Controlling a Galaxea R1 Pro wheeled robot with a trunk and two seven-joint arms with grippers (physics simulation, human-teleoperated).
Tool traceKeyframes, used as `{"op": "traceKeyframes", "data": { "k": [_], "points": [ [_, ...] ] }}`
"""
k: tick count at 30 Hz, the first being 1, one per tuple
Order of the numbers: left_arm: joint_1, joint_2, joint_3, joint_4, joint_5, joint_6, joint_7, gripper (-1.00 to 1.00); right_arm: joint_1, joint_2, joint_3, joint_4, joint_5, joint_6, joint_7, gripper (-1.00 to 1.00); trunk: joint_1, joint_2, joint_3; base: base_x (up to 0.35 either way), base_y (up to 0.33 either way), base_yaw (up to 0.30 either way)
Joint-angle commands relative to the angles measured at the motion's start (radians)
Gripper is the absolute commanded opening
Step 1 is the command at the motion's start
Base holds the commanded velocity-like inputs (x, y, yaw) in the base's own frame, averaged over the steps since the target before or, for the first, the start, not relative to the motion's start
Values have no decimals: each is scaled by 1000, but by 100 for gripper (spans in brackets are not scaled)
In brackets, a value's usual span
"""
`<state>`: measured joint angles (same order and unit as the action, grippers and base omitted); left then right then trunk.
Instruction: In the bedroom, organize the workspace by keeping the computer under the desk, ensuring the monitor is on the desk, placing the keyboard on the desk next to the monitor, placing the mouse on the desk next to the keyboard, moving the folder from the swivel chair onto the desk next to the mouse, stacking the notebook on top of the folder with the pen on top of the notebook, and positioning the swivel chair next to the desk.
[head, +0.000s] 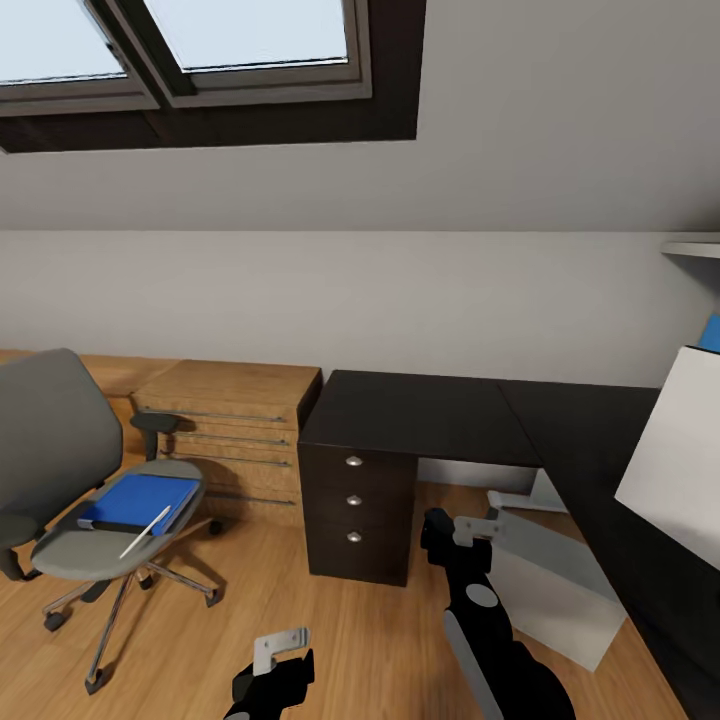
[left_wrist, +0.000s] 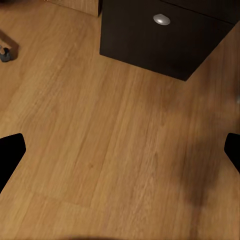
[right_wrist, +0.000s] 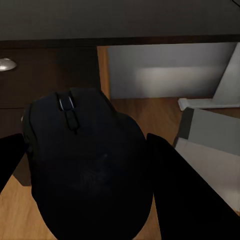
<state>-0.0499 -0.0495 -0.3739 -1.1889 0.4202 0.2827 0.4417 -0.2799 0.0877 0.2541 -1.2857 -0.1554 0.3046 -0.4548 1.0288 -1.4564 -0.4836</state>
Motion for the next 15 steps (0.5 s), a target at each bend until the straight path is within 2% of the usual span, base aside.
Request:
{"op": "traceKeyframes", "data": {
  "k": [1,15],
  "points": [
    [-1,0,-2,-2,8,3,8,100,-1,0,2,-1,-10,2,-8,-100,0,-1,-1,97,0,0],
    [-1,2,-1,-5,8,3,9,100,-1,0,2,-2,-15,2,-6,-100,0,-1,-1,300,0,0]
  ]
}}
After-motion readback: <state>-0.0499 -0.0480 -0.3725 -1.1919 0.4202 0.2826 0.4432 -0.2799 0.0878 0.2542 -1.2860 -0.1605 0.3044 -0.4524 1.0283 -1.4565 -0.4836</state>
